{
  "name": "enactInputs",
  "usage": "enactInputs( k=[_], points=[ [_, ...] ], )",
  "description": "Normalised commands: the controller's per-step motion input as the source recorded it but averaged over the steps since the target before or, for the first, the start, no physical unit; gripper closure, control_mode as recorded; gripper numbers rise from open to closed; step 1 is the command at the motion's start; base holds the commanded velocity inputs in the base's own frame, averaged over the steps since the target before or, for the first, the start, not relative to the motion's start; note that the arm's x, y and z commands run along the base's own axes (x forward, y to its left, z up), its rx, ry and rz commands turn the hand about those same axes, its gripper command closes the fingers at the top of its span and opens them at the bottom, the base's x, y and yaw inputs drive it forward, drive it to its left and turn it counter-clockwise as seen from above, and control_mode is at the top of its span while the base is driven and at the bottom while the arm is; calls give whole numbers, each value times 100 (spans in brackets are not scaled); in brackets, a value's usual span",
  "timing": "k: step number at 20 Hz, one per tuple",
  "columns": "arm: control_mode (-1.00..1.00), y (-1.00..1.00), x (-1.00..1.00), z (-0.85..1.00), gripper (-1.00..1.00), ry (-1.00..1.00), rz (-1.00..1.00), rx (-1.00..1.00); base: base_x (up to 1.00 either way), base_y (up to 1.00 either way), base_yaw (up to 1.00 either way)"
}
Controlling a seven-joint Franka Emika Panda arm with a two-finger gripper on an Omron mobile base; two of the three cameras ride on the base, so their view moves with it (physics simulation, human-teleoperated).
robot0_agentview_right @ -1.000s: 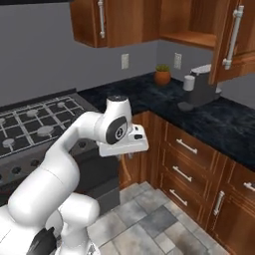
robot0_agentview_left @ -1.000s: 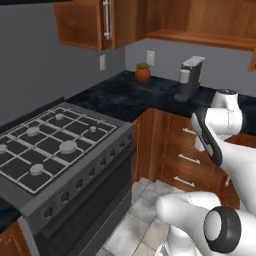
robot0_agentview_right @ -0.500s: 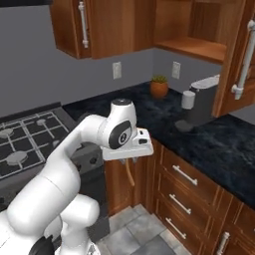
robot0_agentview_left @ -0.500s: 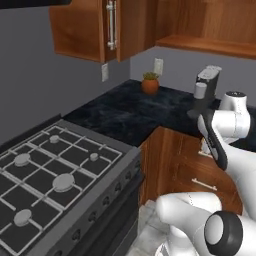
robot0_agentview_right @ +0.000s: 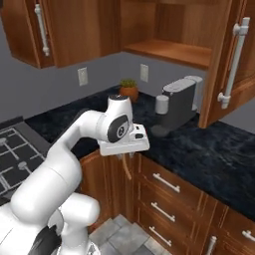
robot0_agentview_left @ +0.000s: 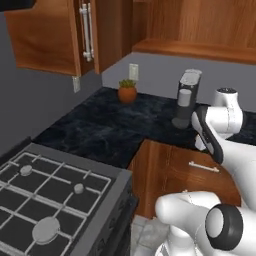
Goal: Organize the utensils by type. Pick up the wooden spoons from the counter and place them in the open cabinet. Then pick up the metallic utensils from the counter and place them in the open drawer.
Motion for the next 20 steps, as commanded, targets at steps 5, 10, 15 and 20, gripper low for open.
enactInputs(
  k=[5,10,15,20],
  points=[
    [100,0,0,0,100,0,0,0,43,11,-66],
    [100,0,0,0,100,0,0,0,60,17,-17],
    [100,0,0,0,100,0,0,0,67,13,0],
    [100,0,0,0,100,0,0,0,66,4,-4]
  ],
)
